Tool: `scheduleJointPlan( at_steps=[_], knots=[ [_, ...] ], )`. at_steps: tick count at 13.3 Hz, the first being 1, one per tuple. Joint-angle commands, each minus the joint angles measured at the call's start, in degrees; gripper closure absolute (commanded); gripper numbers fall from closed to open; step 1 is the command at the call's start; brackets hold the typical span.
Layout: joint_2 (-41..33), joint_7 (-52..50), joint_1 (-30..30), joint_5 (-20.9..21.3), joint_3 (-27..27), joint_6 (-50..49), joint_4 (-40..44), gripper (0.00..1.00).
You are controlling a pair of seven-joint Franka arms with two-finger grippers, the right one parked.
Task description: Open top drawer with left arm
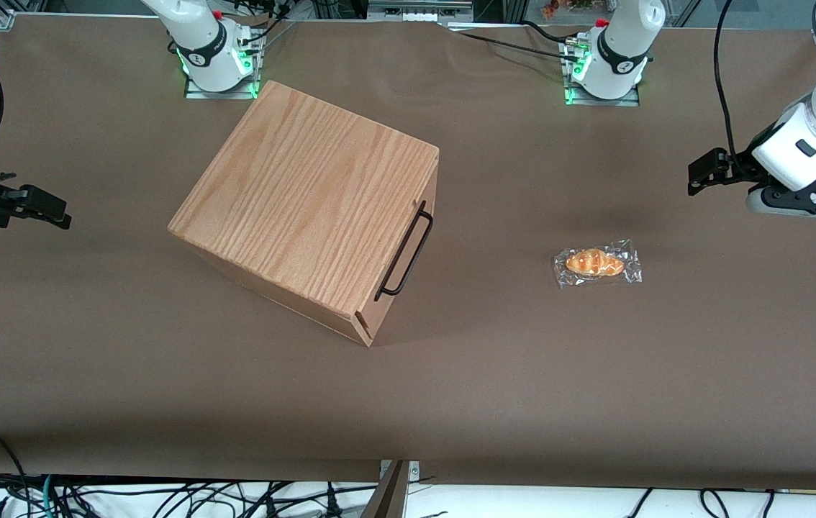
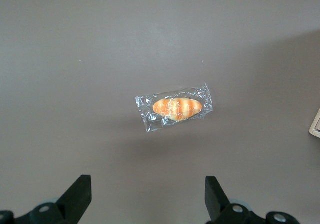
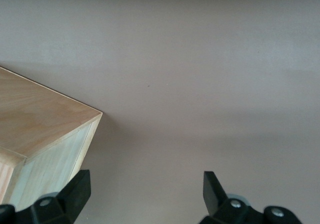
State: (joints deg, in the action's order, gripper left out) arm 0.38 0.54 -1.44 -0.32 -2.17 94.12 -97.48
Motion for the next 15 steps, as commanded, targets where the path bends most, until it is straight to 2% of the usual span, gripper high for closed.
scheduleJointPlan(
  at_steps=[1, 15],
  knots=[
    [1.0, 0.3, 0.1, -0.7, 0.1, -1.7, 2.3, 0.0],
    [1.0, 0.9, -0.3, -0.6, -0.3, -5.3, 2.6, 0.0]
  ],
)
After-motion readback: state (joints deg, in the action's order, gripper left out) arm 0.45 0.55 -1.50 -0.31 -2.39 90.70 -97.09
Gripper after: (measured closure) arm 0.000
